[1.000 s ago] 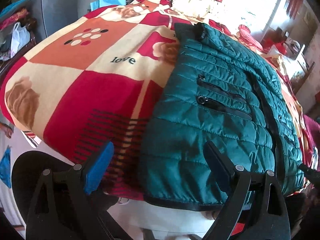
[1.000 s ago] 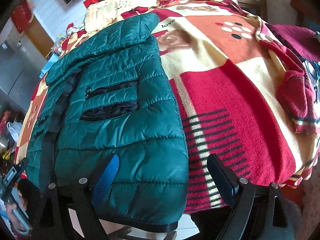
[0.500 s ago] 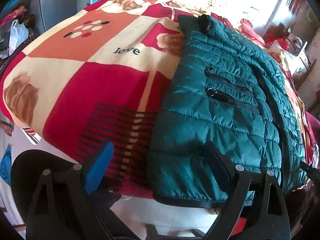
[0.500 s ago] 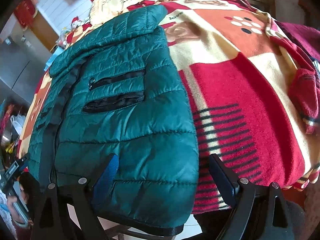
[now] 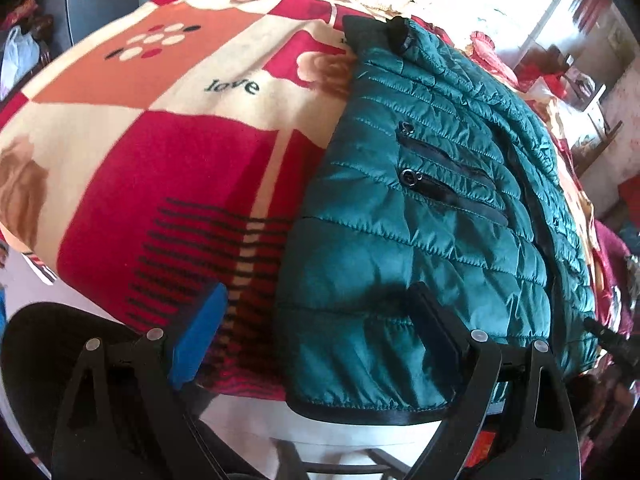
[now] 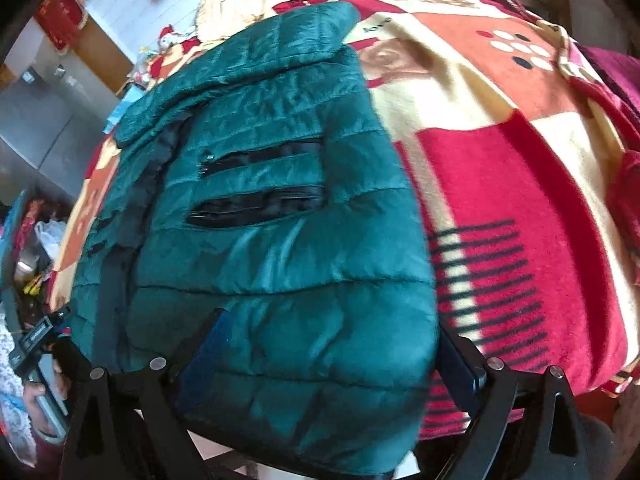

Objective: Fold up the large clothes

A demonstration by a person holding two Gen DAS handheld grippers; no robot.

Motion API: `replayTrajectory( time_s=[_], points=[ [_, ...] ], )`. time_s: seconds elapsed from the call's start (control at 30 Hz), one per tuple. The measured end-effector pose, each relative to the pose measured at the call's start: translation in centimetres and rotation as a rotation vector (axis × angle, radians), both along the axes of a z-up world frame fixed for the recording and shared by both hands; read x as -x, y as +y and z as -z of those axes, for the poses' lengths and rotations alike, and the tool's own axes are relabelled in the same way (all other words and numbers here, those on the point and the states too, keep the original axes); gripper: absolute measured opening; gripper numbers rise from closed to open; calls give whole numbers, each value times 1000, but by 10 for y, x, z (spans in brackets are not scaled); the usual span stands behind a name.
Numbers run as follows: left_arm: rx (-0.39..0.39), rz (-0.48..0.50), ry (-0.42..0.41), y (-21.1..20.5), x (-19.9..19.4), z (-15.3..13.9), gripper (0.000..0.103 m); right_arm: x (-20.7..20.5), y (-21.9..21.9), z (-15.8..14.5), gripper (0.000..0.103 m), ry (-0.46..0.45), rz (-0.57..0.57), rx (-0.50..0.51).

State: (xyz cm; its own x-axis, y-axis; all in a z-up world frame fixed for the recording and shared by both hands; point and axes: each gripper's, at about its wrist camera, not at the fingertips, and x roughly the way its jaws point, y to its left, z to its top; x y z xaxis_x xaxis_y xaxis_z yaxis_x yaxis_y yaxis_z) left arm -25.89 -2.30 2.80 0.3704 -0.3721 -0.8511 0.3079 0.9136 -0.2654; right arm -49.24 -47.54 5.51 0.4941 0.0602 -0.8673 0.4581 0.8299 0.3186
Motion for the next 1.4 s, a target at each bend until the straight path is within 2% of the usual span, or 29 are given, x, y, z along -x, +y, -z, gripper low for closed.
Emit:
replayTrajectory(
  time_s=[0.13, 0.27, 0.47, 0.6, 0.8, 1.03, 1.2, 1.4],
  points=[
    [5, 4, 4, 0, -1, 3, 91, -4, 6, 0, 94, 13, -44, 29],
    [12, 16, 11, -3, 1, 4, 91, 1, 0, -1, 94, -21, -43, -27],
    [0, 88, 13, -16, 7, 4, 91, 10, -3, -2, 92, -84, -51, -103],
    [-7, 88, 25, -17, 6, 3, 91, 7, -1, 1, 86, -81, -79, -105],
    [-20, 82, 2, -19, 9, 4, 91, 12, -5, 0, 85, -118, -107, -137],
    [-29, 87, -7, -19, 11, 4, 91, 8, -4, 3, 55, -88, -116, -114],
    [-36, 86, -15, -20, 12, 4, 91, 12, -8, 5, 55, -89, -133, -142],
    [-44, 92, -17, -22, 12, 5, 91, 16, -7, 8, 63, -119, -110, -170]
  ],
)
